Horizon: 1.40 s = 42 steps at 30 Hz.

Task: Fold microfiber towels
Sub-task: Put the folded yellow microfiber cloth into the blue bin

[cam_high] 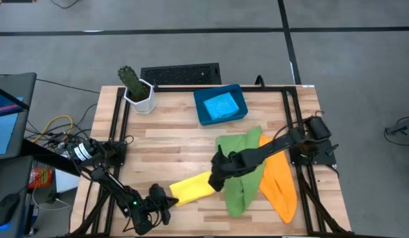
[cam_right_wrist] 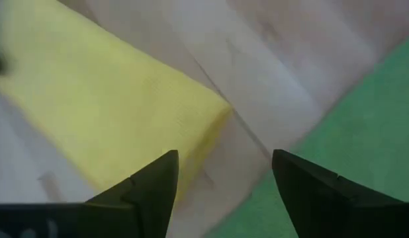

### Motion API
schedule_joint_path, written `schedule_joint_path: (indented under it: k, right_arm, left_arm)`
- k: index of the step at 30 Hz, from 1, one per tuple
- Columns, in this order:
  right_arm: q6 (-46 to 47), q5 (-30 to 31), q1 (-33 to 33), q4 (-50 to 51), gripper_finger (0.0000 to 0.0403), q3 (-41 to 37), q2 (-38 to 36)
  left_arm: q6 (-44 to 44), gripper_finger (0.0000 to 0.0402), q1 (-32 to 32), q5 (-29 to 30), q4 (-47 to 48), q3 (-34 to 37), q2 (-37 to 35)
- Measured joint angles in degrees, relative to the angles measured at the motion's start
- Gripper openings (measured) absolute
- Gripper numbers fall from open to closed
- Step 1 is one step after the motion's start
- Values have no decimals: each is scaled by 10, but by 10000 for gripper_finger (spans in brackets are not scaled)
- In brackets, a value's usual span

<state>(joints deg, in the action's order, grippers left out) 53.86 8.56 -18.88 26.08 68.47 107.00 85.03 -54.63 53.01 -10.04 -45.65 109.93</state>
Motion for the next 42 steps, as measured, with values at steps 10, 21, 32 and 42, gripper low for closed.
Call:
schedule_joint_path:
  k: [10, 21, 32, 42]
  right_arm:
    - [2, -45, 5, 17, 270, 60, 86]
    - [-57, -148, 28, 54, 270, 58, 67]
    - [66, -41, -9, 70, 270, 60, 9]
    - [115, -62, -21, 66, 319, 59, 40]
  left_arm:
    - [3, 0, 1, 0, 0, -2, 0]
    - [5, 0, 4, 1, 0, -2, 0]
    - [13, 0, 5, 4, 1, -2, -1]
    - [25, 0, 13, 4, 0, -3, -2]
